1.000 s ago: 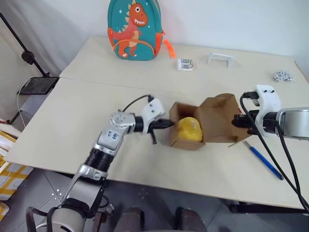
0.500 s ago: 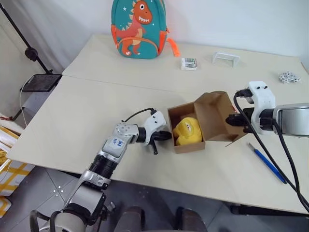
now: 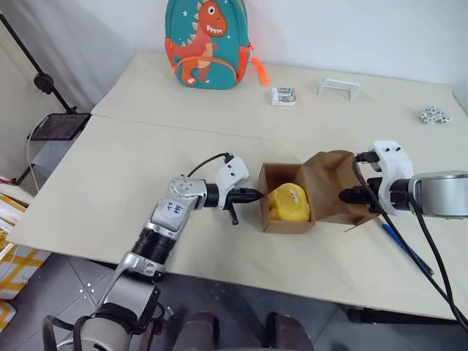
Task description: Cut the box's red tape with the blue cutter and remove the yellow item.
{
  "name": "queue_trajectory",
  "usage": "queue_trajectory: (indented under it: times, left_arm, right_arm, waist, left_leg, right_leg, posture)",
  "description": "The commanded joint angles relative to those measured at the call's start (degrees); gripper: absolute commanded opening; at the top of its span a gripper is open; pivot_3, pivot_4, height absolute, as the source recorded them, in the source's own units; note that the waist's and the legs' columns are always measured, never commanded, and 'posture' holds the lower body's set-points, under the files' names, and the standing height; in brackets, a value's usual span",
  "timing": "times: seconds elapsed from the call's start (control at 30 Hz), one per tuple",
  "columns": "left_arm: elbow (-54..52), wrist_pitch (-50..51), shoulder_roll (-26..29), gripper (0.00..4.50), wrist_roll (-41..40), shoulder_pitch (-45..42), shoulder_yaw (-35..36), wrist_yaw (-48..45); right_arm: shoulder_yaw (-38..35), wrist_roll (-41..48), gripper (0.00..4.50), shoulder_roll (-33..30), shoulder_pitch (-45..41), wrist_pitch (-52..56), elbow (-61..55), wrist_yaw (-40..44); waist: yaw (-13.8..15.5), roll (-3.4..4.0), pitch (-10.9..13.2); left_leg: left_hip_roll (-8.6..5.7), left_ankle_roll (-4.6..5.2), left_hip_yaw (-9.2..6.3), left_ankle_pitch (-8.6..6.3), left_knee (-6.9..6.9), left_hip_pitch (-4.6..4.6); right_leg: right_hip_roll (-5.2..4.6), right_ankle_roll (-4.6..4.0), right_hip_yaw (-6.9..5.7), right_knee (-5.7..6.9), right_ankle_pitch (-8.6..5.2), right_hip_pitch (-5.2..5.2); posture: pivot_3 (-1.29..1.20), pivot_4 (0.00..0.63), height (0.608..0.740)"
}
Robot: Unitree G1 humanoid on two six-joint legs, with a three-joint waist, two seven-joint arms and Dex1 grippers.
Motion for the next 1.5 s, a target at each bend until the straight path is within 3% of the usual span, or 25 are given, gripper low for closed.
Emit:
queue_trajectory:
  times: [0.03, 0.17, 0.2, 0.33, 0.57, 0.9, 0.97, 1.0, 1.07, 1.13, 1.2, 1.3, 1.5]
  left_arm:
    - [-2.44, -0.21, 0.44, 0.00, -1.03, -0.05, 0.51, -0.28]
    - [-2.33, -0.25, 1.79, 0.00, -0.93, 0.53, 1.04, -0.31]
    - [-2.24, -0.41, 2.16, 0.00, -0.94, 0.69, 1.12, -0.35]
    - [-2.88, -1.08, 4.13, 0.00, -1.38, 1.95, 1.72, -1.27]
    - [-5.61, -3.10, 9.22, 0.00, -2.85, 4.93, 3.51, -4.92]
    - [-7.63, -4.57, 13.62, 0.00, -7.22, 6.28, 8.46, -7.40]
    - [-8.39, -4.04, 16.46, 0.00, -10.46, 7.43, 11.67, -10.32]
    - [-6.63, -5.97, 18.64, 0.00, -12.52, 7.67, 15.41, -11.82]
    - [-2.76, -10.70, 22.13, 0.60, -14.09, 7.88, 19.88, -13.77]
    - [0.42, -15.17, 25.60, 1.14, -12.60, 8.68, 19.91, -16.51]
    - [1.32, -15.56, 28.38, 1.77, -13.63, 9.78, 19.62, -21.71]
    - [1.14, -14.15, 32.04, 2.68, -15.51, 9.44, 20.39, -26.79]
    - [-1.06, -12.28, 33.14, 4.46, -16.15, 5.40, 18.26, -30.39]
  right_arm:
    - [-5.55, -1.98, 3.02, -0.09, 0.16, -1.06, -1.48, 5.64]
    - [-11.34, -4.70, 4.41, 0.83, 2.00, -3.54, -3.09, 11.82]
    - [-12.91, -5.29, 4.49, 1.11, 2.65, -4.11, -3.63, 13.73]
    - [-20.58, -7.88, 4.49, 2.55, 7.82, -6.81, -5.37, 22.05]
    - [-32.26, -22.26, 4.49, 6.79, 20.08, -17.39, -8.60, 41.74]
    - [-37.64, -32.57, 4.49, 13.61, 24.76, -27.30, -9.02, 56.42]
    - [-38.64, -34.26, 4.49, 14.10, 25.52, -29.71, -9.26, 60.68]
    - [-37.75, -39.28, 4.49, 13.66, 27.03, -34.73, -10.44, 65.27]
    - [-36.67, -47.14, 4.50, 14.53, 28.76, -44.04, -12.12, 71.48]
    - [-36.57, -50.52, 4.50, 15.34, 30.29, -48.48, -12.79, 75.16]
    - [-37.86, -49.57, 4.50, 14.76, 32.60, -47.78, -12.87, 79.26]
    - [-38.63, -57.32, 4.50, 15.05, 37.73, -58.76, -14.61, 87.96]
    - [-40.66, -58.25, 4.50, 16.85, 43.93, -62.34, -17.85, 92.91]
  waist:
    - [0.00, 0.00, 0.00]
    - [0.02, 0.00, 0.00]
    - [0.02, 0.00, 0.00]
    - [0.11, 0.00, 0.00]
    - [0.09, -0.01, 0.01]
    - [-0.55, -0.01, 0.01]
    - [-0.90, -0.01, 0.01]
    - [-1.11, 0.00, 0.01]
    - [-1.43, 0.01, 0.02]
    - [-1.72, 0.01, 0.01]
    - [-1.59, 0.02, 0.01]
    - [-0.97, -0.01, 0.03]
    - [-1.05, -0.04, 0.04]
  left_leg:
    - [0.00, 0.00, 0.00, 0.00, 0.00, 0.00]
    - [0.00, 0.00, 0.00, 0.00, 0.00, 0.00]
    - [0.00, 0.00, 0.00, 0.00, 0.00, 0.00]
    - [0.00, 0.00, 0.00, 0.00, 0.00, 0.01]
    - [-0.02, 0.00, 0.04, 0.00, -0.01, 0.04]
    - [0.02, -0.01, 0.15, 0.00, -0.02, 0.18]
    - [0.02, -0.01, 0.14, 0.01, -0.02, 0.18]
    - [0.02, -0.02, 0.14, 0.01, -0.02, 0.18]
    - [0.05, -0.03, 0.14, 0.01, -0.03, 0.20]
    - [0.10, -0.07, 0.22, 0.01, -0.07, 0.30]
    - [0.08, -0.07, 0.35, 0.01, -0.10, 0.40]
    - [0.07, -0.06, 0.37, 0.00, -0.08, 0.38]
    - [0.06, -0.05, 0.35, -0.01, -0.06, 0.36]
  right_leg:
    - [0.00, 0.00, 0.00, 0.01, 0.00, 0.00]
    - [0.00, 0.01, -0.01, 0.00, 0.00, 0.00]
    - [0.00, 0.01, -0.01, 0.00, 0.00, 0.00]
    - [0.01, 0.02, -0.01, 0.02, 0.01, 0.00]
    - [0.00, 0.08, 0.01, 0.04, 0.04, 0.01]
    - [0.03, 0.10, 0.12, 0.14, 0.05, 0.01]
    - [0.02, 0.10, 0.12, 0.15, 0.05, 0.01]
    - [0.02, 0.10, 0.12, 0.16, 0.05, 0.01]
    - [0.05, 0.10, 0.11, 0.17, 0.05, 0.00]
    - [0.10, 0.10, 0.14, 0.21, 0.05, -0.01]
    - [0.08, 0.10, 0.23, 0.24, 0.05, 0.02]
    - [0.06, 0.12, 0.23, 0.23, 0.06, 0.02]
    - [0.05, 0.14, 0.23, 0.25, 0.08, 0.04]
  posture:
    - [0.00, 0.150, 0.740]
    - [0.00, 0.150, 0.740]
    - [0.00, 0.150, 0.740]
    - [0.00, 0.150, 0.740]
    - [0.00, 0.150, 0.740]
    - [0.00, 0.150, 0.740]
    - [0.00, 0.150, 0.740]
    - [0.00, 0.150, 0.740]
    - [0.00, 0.150, 0.740]
    - [0.00, 0.150, 0.740]
    - [0.00, 0.150, 0.740]
    - [0.00, 0.150, 0.740]
    - [0.00, 0.150, 0.740]
